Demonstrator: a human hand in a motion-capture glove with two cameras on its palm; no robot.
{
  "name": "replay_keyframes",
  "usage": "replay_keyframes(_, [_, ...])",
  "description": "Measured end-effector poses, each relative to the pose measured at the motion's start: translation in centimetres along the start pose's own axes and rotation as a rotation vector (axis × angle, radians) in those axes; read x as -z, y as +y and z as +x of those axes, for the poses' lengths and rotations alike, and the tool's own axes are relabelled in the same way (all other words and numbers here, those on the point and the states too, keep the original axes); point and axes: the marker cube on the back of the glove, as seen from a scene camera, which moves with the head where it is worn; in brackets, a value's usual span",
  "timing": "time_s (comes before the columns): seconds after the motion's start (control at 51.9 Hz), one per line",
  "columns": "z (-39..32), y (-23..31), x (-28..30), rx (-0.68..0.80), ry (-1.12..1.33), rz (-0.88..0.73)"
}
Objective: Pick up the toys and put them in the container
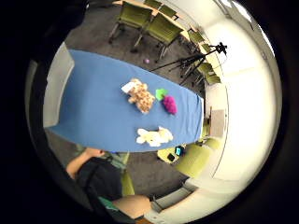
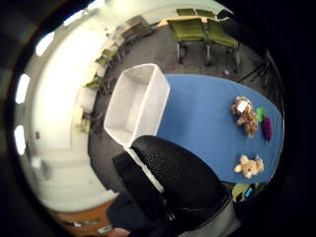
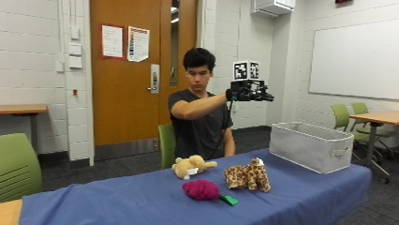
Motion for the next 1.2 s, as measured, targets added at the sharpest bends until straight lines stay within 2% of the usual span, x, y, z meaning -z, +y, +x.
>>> replay_keyframes(0.328, [13.4,7.4,-2.1,-0.099,0.013,0.029])
replay_keyframes(0.559, [19.4,11.2,-9.6,-0.123,-0.007,-0.001])
replay_keyframes(0.791, [22.4,13.3,-18.3,-0.141,-0.014,-0.08])
replay_keyframes(1.003, [24.0,14.4,-24.0,-0.159,-0.039,-0.161])
replay_keyframes(1.195, [24.9,16.7,-26.0,-0.177,-0.019,-0.214])
